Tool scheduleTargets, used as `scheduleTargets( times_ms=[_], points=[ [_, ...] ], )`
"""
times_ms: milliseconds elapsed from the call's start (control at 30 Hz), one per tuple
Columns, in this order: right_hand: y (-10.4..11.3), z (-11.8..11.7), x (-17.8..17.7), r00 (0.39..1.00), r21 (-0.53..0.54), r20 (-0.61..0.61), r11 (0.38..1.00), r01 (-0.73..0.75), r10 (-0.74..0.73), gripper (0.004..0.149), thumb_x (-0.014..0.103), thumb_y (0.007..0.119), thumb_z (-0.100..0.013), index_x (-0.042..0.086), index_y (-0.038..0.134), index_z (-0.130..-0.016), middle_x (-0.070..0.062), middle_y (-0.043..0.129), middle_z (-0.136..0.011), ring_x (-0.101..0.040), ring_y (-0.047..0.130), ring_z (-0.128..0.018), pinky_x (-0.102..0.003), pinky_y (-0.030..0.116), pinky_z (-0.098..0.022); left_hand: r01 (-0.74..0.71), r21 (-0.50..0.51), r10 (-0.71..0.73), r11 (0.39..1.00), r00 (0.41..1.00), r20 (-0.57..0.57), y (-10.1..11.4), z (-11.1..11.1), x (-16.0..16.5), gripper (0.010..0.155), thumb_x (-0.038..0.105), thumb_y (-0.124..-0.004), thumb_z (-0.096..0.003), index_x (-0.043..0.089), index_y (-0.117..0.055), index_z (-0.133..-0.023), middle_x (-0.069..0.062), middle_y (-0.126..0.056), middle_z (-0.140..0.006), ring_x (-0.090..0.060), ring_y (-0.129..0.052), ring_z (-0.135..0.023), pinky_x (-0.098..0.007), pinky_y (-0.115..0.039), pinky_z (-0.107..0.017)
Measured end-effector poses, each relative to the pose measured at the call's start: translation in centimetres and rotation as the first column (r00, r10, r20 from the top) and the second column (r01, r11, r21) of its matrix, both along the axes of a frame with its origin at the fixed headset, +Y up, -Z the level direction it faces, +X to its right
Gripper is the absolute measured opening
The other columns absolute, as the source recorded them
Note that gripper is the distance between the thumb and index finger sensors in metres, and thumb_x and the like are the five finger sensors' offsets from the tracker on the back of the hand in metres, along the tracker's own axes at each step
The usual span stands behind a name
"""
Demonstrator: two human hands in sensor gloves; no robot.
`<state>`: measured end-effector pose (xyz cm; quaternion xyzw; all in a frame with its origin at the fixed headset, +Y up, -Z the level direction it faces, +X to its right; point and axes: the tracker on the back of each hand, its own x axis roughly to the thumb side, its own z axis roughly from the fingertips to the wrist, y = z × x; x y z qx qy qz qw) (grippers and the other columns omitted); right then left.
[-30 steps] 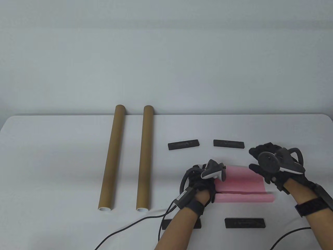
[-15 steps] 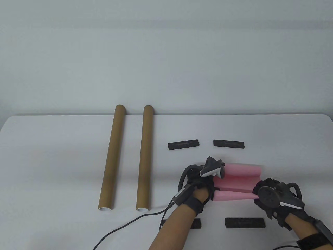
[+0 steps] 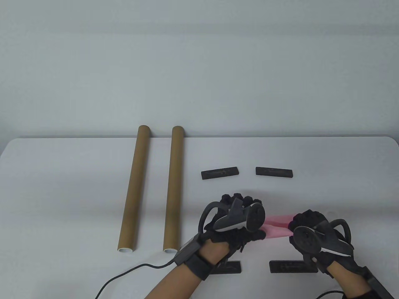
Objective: Roll up papers and store in mailing tubes
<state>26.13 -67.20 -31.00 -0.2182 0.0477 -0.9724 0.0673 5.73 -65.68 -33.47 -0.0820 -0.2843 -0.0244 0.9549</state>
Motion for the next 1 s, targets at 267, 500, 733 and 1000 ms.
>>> scheduleTargets(
  times_ms=[267, 500, 733, 1000],
  points=[
    [0.3, 2.5, -4.3, 0.986, 0.032, -0.143, 0.996, 0.089, -0.084, 0.036, 0.041, 0.093, -0.043, 0.021, 0.092, -0.072, -0.007, 0.093, -0.082, -0.041, 0.088, -0.084, -0.065, 0.071, -0.065, 0.046, 0.188, -0.078, 0.981, 0.983, 0.165, -2.4, 3.4, -2.8, 0.100, 0.063, -0.095, -0.0263, 0.026, -0.049, -0.107, 0.001, -0.070, -0.107, -0.027, -0.076, -0.104, -0.056, -0.059, -0.078],
    [-0.7, 3.4, -4.6, 0.959, 0.002, -0.188, 0.976, 0.217, -0.213, 0.041, 0.043, 0.093, -0.043, 0.020, 0.090, -0.077, -0.008, 0.090, -0.086, -0.042, 0.086, -0.086, -0.066, 0.069, -0.065, -0.049, 0.290, 0.021, 0.956, 0.995, 0.097, -3.0, 4.7, -4.7, 0.060, 0.052, -0.098, -0.0309, 0.033, -0.080, -0.085, 0.013, -0.100, -0.065, -0.010, -0.107, -0.063, -0.048, -0.074, -0.072],
    [-1.5, 4.6, -5.1, 0.963, 0.257, -0.262, 0.957, 0.132, -0.062, 0.084, 0.064, 0.095, -0.033, 0.017, 0.072, -0.100, -0.011, 0.072, -0.105, -0.046, 0.071, -0.100, -0.072, 0.059, -0.071, -0.176, 0.122, 0.170, 0.977, 0.984, 0.052, -3.9, 3.3, -6.9, 0.044, 0.051, -0.096, -0.0333, 0.040, -0.087, -0.075, 0.013, -0.101, -0.062, -0.011, -0.107, -0.062, -0.048, -0.074, -0.071],
    [-2.6, 3.1, -5.0, 0.958, 0.077, -0.201, 0.972, 0.221, -0.202, 0.036, 0.047, 0.092, -0.043, 0.023, 0.095, -0.070, -0.005, 0.097, -0.077, -0.036, 0.095, -0.078, -0.065, 0.072, -0.065, -0.085, 0.279, 0.069, 0.957, 0.995, 0.067, -4.1, 4.1, -6.9, 0.078, 0.060, -0.092, -0.0313, 0.031, -0.063, -0.097, 0.007, -0.085, -0.087, -0.017, -0.095, -0.081, -0.052, -0.065, -0.074]
  ],
)
